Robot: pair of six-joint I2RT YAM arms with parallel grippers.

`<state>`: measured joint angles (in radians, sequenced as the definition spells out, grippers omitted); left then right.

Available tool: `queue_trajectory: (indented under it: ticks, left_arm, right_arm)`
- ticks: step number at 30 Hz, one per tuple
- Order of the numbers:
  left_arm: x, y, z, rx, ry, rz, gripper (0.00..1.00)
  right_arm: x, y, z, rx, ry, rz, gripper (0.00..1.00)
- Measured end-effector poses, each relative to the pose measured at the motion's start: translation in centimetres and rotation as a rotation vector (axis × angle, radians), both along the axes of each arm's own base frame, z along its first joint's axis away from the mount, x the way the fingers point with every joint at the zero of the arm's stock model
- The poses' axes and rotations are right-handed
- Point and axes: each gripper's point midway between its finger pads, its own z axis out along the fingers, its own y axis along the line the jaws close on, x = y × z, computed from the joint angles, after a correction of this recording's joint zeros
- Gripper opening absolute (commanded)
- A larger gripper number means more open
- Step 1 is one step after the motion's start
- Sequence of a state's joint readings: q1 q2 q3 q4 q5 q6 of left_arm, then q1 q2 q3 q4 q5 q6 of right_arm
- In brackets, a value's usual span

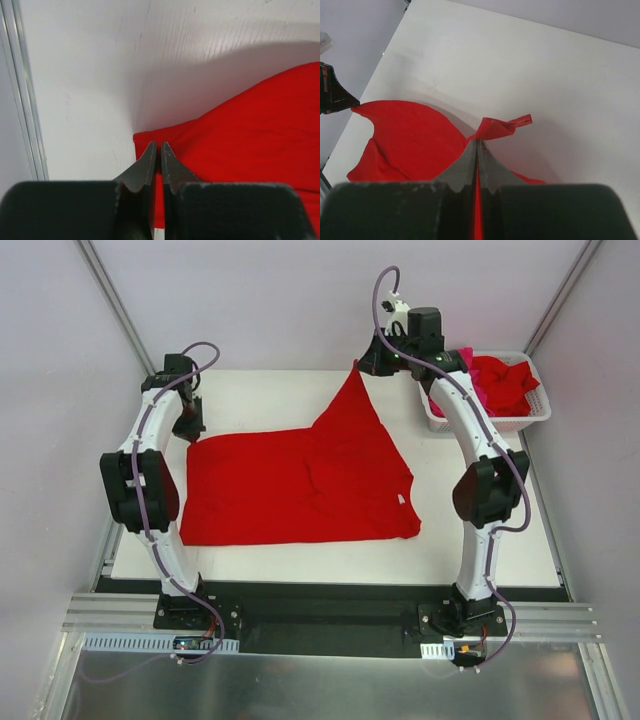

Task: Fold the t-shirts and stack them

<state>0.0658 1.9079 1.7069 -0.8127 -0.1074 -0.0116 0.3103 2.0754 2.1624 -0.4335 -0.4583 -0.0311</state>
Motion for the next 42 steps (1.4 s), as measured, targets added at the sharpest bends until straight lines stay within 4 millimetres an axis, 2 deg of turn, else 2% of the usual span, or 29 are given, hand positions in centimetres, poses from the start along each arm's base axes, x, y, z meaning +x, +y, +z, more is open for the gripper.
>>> queue_trajectory:
  ticks: [7,14,18,25,32,38,42]
  left_arm:
    - [-1.4,0.1,1.1,0.011,-0.017,0.004,0.00]
    - [-3.0,0.5,2.2,0.041,-0.034,0.016,0.00]
    - [-3.8,0.9,2.0,0.064,-0.026,0.027,0.00]
    - [-5.0,1.9,1.1,0.121,0.008,0.051,0.00]
    - [-4.9,2.7,1.5,0.162,0.002,0.070,0.00]
    - [-3.9,3.2,3.1,0.184,-0.045,0.084,0.00]
    - [-3.5,3.4,3.4,0.195,-0.051,0.090,0.00]
  right_arm:
    - [-2.4,-0.8,-0.7,-0.051,0.030,0.011,0.01]
    - [-3.3,-1.5,-1.3,-0.098,0.046,0.008,0.01]
    - [-3.7,-2.1,-1.3,-0.125,0.046,-0.003,0.01]
    - [-5.8,-3.8,-1.0,-0.185,0.057,-0.025,0.01]
    - [-7.3,-5.0,-0.9,-0.224,0.071,-0.050,0.01]
    - [-7.5,-5.6,-0.8,-0.246,0.071,-0.073,0.01]
    - [-7.7,-5.9,-0.7,-0.256,0.070,-0.081,0.01]
